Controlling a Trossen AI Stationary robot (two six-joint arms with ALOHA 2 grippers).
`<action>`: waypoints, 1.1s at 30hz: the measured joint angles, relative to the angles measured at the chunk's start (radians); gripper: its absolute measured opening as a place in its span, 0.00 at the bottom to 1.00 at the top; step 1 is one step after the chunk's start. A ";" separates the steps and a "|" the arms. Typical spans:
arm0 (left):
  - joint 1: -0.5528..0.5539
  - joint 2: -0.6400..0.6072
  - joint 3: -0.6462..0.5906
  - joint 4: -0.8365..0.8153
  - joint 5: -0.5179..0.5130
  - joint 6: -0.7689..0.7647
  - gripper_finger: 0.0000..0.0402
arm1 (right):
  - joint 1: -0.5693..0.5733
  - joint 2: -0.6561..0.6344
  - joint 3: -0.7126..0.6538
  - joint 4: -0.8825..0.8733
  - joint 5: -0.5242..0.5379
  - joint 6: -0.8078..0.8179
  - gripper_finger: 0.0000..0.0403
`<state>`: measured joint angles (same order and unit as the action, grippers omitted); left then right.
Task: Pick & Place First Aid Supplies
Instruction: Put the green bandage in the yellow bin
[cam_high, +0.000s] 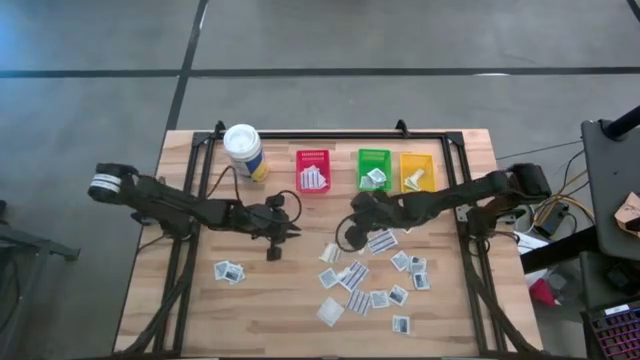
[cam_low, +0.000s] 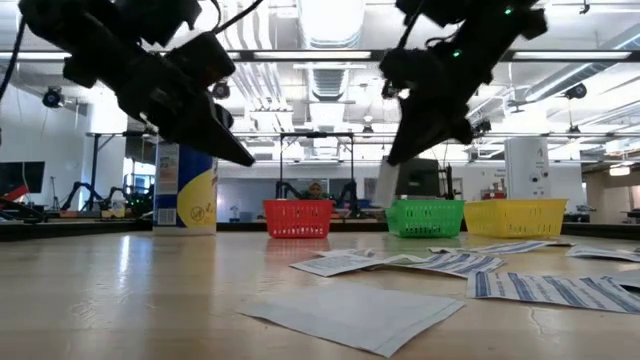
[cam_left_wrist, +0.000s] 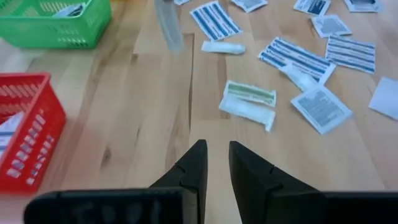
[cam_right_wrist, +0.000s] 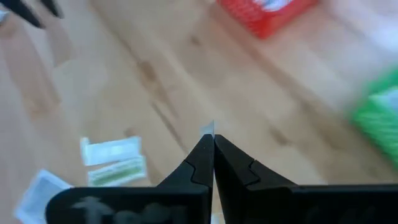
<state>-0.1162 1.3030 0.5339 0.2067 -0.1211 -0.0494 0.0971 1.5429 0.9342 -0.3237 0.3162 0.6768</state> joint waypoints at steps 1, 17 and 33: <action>0.000 -0.014 0.000 -0.011 -0.001 -0.005 0.16 | 0.000 -0.018 -0.003 -0.027 0.020 0.001 0.02; -0.009 -0.122 -0.074 -0.086 -0.008 -0.085 0.16 | -0.006 -0.271 -0.009 -0.293 0.340 0.013 0.02; -0.013 -0.120 -0.082 -0.050 -0.008 -0.086 0.16 | -0.065 -0.361 -0.020 -0.590 0.604 0.190 0.02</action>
<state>-0.1291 1.1825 0.4522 0.1567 -0.1295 -0.1356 0.0319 1.1820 0.9146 -0.9142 0.9200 0.8663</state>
